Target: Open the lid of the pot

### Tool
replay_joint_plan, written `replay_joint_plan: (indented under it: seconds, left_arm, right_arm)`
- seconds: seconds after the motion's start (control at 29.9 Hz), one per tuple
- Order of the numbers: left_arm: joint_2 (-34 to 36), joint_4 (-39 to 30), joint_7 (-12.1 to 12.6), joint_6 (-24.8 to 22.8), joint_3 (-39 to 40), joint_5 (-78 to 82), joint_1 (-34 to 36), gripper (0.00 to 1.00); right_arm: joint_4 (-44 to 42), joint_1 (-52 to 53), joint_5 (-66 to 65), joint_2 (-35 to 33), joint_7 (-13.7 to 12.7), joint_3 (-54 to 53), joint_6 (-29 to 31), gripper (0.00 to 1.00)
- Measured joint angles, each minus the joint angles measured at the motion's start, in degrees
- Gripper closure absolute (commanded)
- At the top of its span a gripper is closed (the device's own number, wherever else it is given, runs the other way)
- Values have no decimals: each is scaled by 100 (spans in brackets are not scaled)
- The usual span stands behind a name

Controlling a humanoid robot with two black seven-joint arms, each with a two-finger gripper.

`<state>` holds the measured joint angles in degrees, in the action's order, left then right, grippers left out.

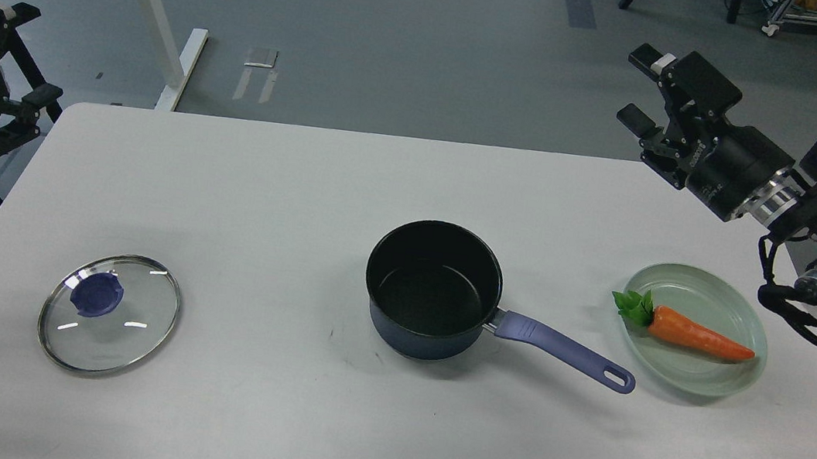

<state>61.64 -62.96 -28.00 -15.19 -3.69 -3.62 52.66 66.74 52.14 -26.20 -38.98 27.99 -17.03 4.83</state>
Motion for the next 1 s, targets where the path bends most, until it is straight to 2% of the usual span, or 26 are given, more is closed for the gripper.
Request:
replay_joint_plan:
  seconds: [0.3,0.47,0.63,0.84,1.0]
  left_arm:
    - [-976,1070,0,-566,133,-808,-438,1]
    - [-1543,1709,0,-813,622,-1047,-640,1]
    - [-1869,1916,0,-1215,895,-1062,-869,1]
    - [-2262,1994,15,-1280,1127,-1067,-1160,1]
    - [-2549,2195,476,-1281,1477,-1066,-1212,0]
  right_arm:
    - [-700,-350,1899,832,0,-43,-58,1]
    - [-1127,-471,2150,1175,0,-46,-10,0]
    - [-1358,-476,2228,1398,1,-144,81,0]
    - [-1524,-542,3269,1575,2,-229,821,0]
    - [-1760,-626,3502,1712,2,-185,1323,0]
